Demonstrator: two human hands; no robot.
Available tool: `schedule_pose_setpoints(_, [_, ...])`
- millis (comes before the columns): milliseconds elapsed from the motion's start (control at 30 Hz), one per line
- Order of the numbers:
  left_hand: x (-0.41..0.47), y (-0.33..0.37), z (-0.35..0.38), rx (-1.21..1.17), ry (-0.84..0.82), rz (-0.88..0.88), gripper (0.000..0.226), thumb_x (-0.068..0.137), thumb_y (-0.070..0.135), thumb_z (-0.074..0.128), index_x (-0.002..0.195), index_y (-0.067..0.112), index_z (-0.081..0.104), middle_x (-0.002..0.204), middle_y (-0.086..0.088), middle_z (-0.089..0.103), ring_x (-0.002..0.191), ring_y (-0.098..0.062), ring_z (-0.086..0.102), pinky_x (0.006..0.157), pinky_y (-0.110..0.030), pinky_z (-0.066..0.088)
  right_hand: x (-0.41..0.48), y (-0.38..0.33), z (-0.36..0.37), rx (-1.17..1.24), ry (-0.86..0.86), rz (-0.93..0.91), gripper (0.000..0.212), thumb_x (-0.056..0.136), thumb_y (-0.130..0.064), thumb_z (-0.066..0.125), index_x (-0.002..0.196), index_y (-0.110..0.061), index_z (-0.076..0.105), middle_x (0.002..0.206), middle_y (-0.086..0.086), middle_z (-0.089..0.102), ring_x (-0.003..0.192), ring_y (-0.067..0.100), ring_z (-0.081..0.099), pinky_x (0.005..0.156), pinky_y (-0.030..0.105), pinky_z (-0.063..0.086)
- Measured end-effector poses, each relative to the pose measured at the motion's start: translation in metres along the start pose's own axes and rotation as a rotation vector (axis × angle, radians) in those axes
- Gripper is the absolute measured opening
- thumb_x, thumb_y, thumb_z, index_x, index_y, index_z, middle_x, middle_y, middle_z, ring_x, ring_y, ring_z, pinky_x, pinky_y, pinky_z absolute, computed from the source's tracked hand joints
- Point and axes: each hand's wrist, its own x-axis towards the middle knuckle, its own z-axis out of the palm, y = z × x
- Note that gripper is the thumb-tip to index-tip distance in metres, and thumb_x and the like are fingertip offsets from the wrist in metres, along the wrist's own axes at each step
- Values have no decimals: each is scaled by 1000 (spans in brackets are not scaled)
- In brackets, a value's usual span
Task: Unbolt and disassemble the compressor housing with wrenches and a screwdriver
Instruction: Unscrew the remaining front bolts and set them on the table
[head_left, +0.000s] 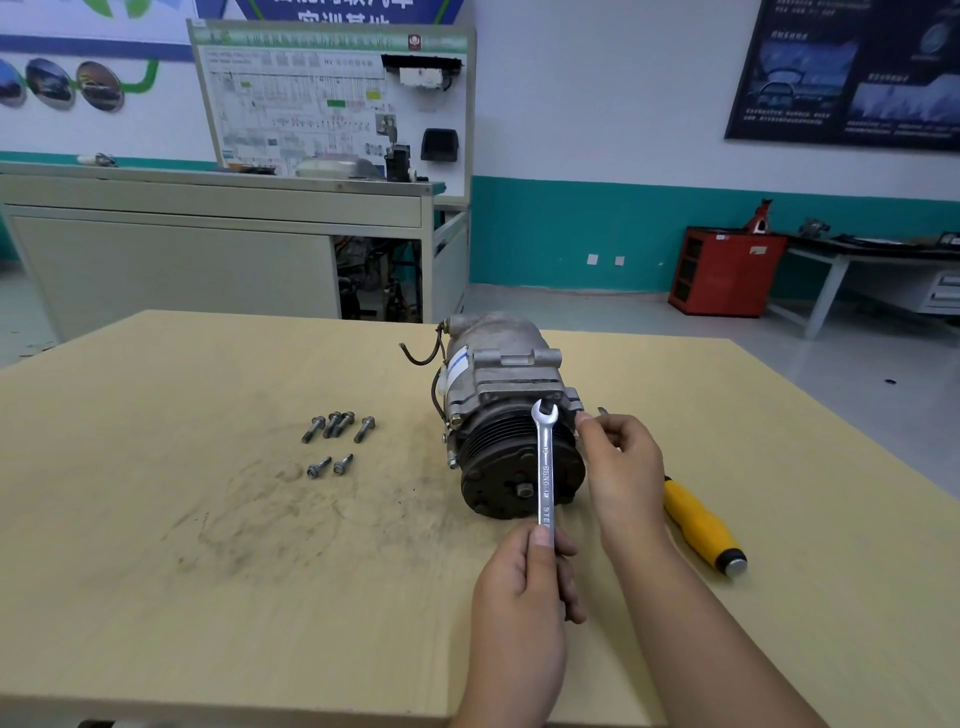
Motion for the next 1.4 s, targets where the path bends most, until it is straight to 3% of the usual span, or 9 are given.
schedule_pose_setpoints(67, [0,0,0,-2,7,4,34,101,14,35,76,10,58,45,5,47,40,-7,45,44,-13,34,-1,1,0,-48,-26,-12,27,92,-29,55,66,-21,57,57,-11,54,54,2,48,52,21,36])
schedule_pose_setpoints(200, [0,0,-1,-19,22,-1,35,101,14,35,76,9,59,45,5,47,40,-8,45,43,-13,34,0,0,0,-17,-14,-17,16,90,-25,60,74,-23,60,71,-8,62,68,5,55,54,13,39])
schedule_pose_setpoints(400, [-1,0,-1,-7,22,11,34,101,15,35,77,9,59,45,5,47,41,-8,46,44,-13,35,0,0,0,-41,7,-43,18,88,-23,62,71,-21,60,66,-7,60,60,2,53,50,7,38])
schedule_pose_setpoints(567, [-1,-1,-1,-5,32,10,34,101,17,36,77,10,60,46,5,48,41,-8,46,44,-13,35,-1,0,1,-97,-45,-27,27,93,-30,54,70,-18,60,64,-6,58,61,6,51,54,23,36])
schedule_pose_setpoints(700, [-1,-1,-1,1,28,5,34,101,18,36,77,11,59,47,5,48,42,-8,47,45,-13,35,0,0,-1,-37,-13,9,20,90,-26,60,71,-19,57,67,-4,59,65,11,53,57,24,40])
schedule_pose_setpoints(833, [-2,-1,-1,2,30,5,34,101,17,36,76,11,60,47,5,48,43,-8,47,45,-12,35,-1,0,-1,-77,-44,-16,34,92,-26,55,59,-22,52,51,-13,51,52,2,46,48,14,32])
schedule_pose_setpoints(1167, [-2,0,-1,14,34,12,34,101,17,36,77,11,60,46,5,48,41,-8,47,43,-12,34,-2,-2,-1,-35,-41,11,12,90,-24,59,79,-21,60,73,-7,60,70,8,54,61,23,42])
schedule_pose_setpoints(1267, [-1,0,-1,16,37,12,35,101,17,36,77,11,60,46,4,48,42,-8,47,44,-12,34,-2,-1,-1,-69,-67,18,28,93,-28,54,66,-19,56,60,-7,52,60,10,47,57,28,36])
schedule_pose_setpoints(1400, [-2,0,-1,18,38,16,34,101,17,36,77,10,60,46,4,48,41,-8,47,43,-12,34,-1,-2,0,-54,-35,12,17,90,-27,60,75,-18,60,71,-4,61,68,10,54,55,16,39])
